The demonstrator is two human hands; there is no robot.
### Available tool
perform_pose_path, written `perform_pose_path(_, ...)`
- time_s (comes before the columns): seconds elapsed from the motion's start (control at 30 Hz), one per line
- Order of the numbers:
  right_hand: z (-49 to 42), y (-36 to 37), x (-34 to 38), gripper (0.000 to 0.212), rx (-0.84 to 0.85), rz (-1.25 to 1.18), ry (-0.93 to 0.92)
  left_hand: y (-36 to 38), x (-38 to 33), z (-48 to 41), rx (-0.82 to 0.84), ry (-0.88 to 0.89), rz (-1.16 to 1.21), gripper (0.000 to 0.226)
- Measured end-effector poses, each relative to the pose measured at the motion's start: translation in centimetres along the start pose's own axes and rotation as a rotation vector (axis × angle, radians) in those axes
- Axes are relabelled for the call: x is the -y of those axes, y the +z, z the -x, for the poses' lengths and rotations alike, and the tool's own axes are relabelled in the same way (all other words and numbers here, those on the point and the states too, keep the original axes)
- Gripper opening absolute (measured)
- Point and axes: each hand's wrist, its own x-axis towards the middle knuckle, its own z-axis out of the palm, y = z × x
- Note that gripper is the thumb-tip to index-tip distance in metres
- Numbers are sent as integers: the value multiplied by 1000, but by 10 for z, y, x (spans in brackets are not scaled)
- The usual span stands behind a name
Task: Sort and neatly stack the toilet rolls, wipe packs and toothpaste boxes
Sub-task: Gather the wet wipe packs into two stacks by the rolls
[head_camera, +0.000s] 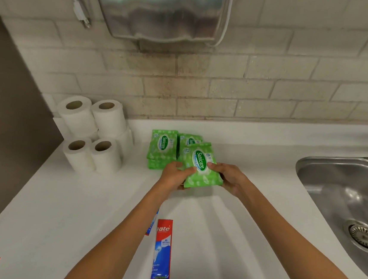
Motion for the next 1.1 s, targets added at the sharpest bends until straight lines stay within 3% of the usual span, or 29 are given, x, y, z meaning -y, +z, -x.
perform_pose_path(0.13,-22,10,6,36,-75,50,-20,3,-1,-15,-20,35,74,32)
perform_pose_path(0.27,-40,11,15,34,-108,178,9,1,-9,-42,-108,89,25,42)
perform_pose_path(0.37,-57,11,27,23,-151,196,-6,3,-16,-55,-153,127,-52,43)
perform_pose_path(0.43,-70,13,33,9,-188,245,-18,6,-19,-64,-186,149,-103,31)
perform_pose_path(0.5,-86,14,35,14,-208,316,-36,6,-20,-72,-219,178,-170,26)
perform_pose_path(0.73,-125,16,30,18,-267,527,-111,1,-17,-95,-287,269,-460,45)
perform_pose_path(0.87,-133,12,24,37,-319,642,-154,0,-10,-99,-283,294,-632,46)
perform_pose_path(1.1,-129,6,9,51,-337,650,-231,-5,6,-96,-417,373,-973,39)
